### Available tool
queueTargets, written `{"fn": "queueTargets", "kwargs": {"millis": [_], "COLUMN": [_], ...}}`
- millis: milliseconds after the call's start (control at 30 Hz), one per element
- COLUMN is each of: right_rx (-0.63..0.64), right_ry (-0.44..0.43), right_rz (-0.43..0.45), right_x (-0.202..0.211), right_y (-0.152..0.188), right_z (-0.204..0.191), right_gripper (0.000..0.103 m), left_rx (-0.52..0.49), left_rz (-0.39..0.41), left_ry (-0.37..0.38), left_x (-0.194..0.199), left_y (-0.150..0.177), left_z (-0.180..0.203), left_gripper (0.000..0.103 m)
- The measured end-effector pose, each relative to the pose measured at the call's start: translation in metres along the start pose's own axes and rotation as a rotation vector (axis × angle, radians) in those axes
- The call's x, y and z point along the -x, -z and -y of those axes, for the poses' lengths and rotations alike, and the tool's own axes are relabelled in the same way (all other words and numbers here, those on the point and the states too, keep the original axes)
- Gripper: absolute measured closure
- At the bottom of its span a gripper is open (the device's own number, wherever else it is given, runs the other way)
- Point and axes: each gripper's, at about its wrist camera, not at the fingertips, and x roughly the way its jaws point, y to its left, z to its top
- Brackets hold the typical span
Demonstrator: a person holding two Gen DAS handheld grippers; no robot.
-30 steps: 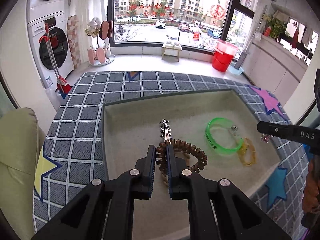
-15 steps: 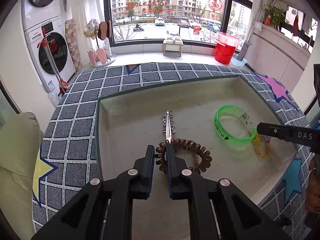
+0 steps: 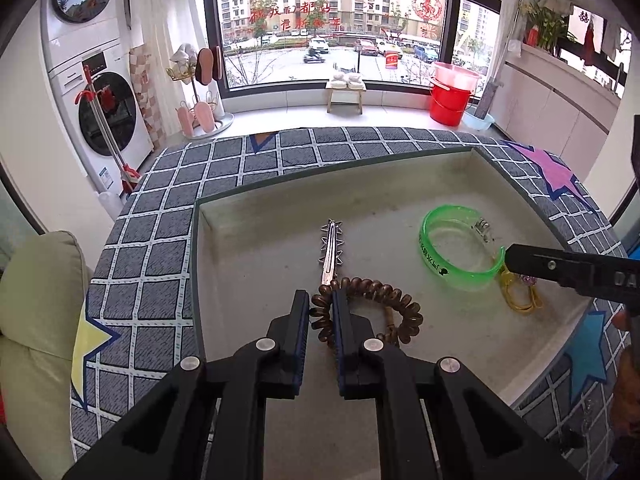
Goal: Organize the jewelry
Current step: 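Open the right tool to drop the keychain while the left tool drops the bead bracelet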
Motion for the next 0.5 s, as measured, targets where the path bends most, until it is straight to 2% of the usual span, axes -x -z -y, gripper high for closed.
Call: {"fn": "queueTargets", "kwargs": {"millis": [67, 133, 167, 200, 267, 367, 500], "right_rx": [0.006, 0.004, 0.002, 0.000, -0.005, -0.004, -0.010], "right_ry": [-0.006, -0.012, -0.012, -0.013, -0.015, -0.006, -0.002], "right_rz": [0.013, 0.026, 0.031, 0.036, 0.048, 0.052, 0.048], "right_x": [0.006, 0.013, 0.015, 0.019, 0.025, 0.029, 0.035], "right_y": [0.001, 0.002, 0.001, 0.001, 0.001, 0.001, 0.005], "right_z": [-0.004, -0.005, -0.006, -0.005, -0.004, -0.003, -0.002], "right_gripper": [0.038, 0.038, 0.038, 0.038, 0.038, 0.038, 0.037], "left_rx": [-0.007, -0.016, -0.017, -0.011, -0.011, -0.016, -0.015], "left_rz": [0.004, 0.006, 0.010, 0.038, 0.083, 0.059, 0.078], "left_ry": [-0.008, -0.018, -0.029, -0.045, -0.053, -0.043, -0.046], "left_x": [0.001, 0.001, 0.002, 0.006, 0.013, 0.012, 0.020], "left_y": [0.000, -0.001, -0.001, -0.001, -0.002, -0.005, -0.006], "left_z": [0.003, 0.004, 0.005, 0.005, 0.004, 0.006, 0.007], "left_gripper": [0.079, 0.061, 0.027, 0.014, 0.014, 0.014, 0.012]}}
